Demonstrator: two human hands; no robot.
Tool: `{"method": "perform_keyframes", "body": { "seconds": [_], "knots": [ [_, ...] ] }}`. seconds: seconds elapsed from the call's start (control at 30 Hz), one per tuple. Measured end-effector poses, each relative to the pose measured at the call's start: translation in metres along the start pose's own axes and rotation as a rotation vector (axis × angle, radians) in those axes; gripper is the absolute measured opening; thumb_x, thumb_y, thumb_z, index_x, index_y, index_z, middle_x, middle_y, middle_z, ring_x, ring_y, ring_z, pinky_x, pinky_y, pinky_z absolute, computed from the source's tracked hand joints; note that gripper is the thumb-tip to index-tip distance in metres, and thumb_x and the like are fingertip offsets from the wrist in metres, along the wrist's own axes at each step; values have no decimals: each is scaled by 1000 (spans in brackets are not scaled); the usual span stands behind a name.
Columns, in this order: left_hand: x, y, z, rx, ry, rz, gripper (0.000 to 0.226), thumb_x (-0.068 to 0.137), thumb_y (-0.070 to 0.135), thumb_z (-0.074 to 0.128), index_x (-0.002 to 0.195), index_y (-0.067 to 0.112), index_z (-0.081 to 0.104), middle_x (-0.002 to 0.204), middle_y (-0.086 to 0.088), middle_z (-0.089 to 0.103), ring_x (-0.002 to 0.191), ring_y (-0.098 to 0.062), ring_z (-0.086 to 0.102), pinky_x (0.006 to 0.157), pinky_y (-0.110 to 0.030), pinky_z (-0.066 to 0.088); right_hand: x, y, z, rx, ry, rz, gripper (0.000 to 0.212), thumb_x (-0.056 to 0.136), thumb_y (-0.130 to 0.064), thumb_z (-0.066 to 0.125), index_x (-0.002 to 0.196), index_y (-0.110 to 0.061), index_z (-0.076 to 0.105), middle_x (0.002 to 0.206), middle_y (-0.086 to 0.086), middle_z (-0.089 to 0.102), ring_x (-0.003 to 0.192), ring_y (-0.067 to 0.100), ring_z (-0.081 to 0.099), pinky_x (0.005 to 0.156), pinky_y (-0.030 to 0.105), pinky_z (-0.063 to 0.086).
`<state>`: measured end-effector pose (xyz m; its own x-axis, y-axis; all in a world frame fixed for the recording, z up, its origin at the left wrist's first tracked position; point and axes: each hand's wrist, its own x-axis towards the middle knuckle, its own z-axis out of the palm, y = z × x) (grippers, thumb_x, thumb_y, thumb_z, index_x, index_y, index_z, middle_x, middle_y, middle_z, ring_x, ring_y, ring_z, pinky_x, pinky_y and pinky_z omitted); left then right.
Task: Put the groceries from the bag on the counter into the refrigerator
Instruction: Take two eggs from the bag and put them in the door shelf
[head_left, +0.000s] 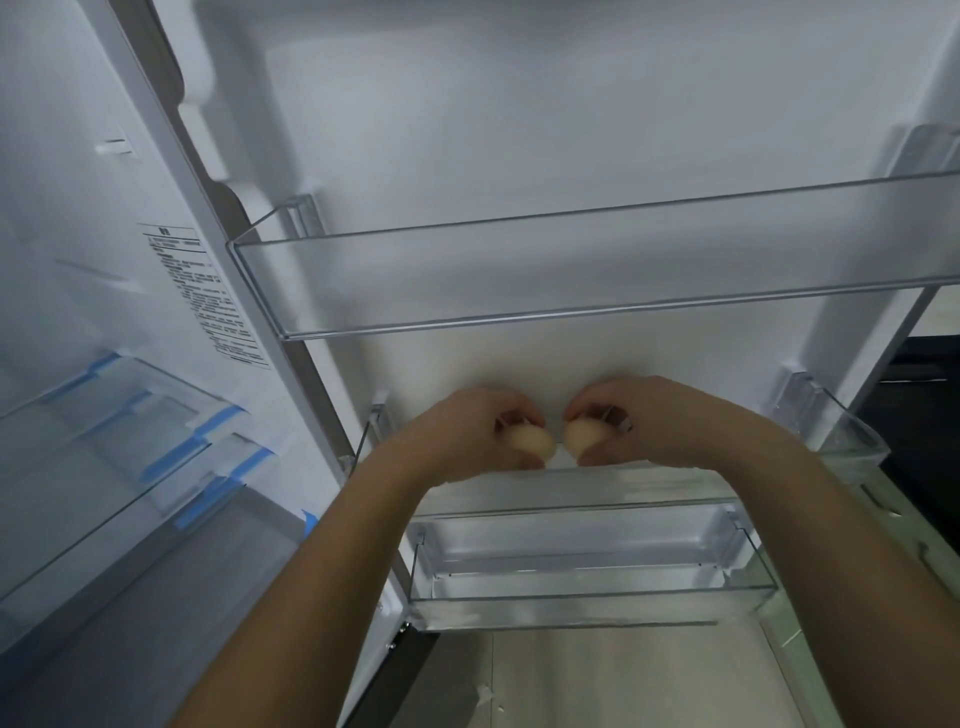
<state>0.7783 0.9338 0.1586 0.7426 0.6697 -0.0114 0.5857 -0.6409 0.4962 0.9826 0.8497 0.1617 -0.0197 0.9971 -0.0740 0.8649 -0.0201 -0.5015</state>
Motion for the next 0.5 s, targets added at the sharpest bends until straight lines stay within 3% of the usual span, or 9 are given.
{"method": "perform_keyframes", "body": {
  "seconds": [0.13,0.2,0.37,0.5],
  "knots": [
    [-4,0,0,-108,78,-35,43,79,35,78,119,29,61,103,6,63,86,-9,58,77,-13,45,-3,1,-1,54,48,20,47,77,-47,74,119,-33,59,108,-13,61,91,-2,56,74,12,41],
    [-7,2,0,-108,168,-65,34,86,38,70,117,27,61,100,5,64,89,-11,61,79,-18,47,-7,-1,-3,69,33,0,45,81,-48,69,121,-33,59,113,-11,61,97,3,57,77,12,40],
    [-25,11,7,198,497,-22,27,93,39,55,113,23,63,106,6,64,96,-15,60,79,-31,48,-24,-11,-6,-13,85,-20,46,86,-52,60,126,-30,56,124,-11,53,111,10,50,85,20,35],
    [-52,19,19,260,531,66,38,92,43,45,116,20,63,112,2,65,98,-19,62,82,-37,52,-45,-15,-4,-25,163,-62,49,86,-56,54,129,-33,52,129,-15,50,113,9,51,90,22,37]
  ]
}}
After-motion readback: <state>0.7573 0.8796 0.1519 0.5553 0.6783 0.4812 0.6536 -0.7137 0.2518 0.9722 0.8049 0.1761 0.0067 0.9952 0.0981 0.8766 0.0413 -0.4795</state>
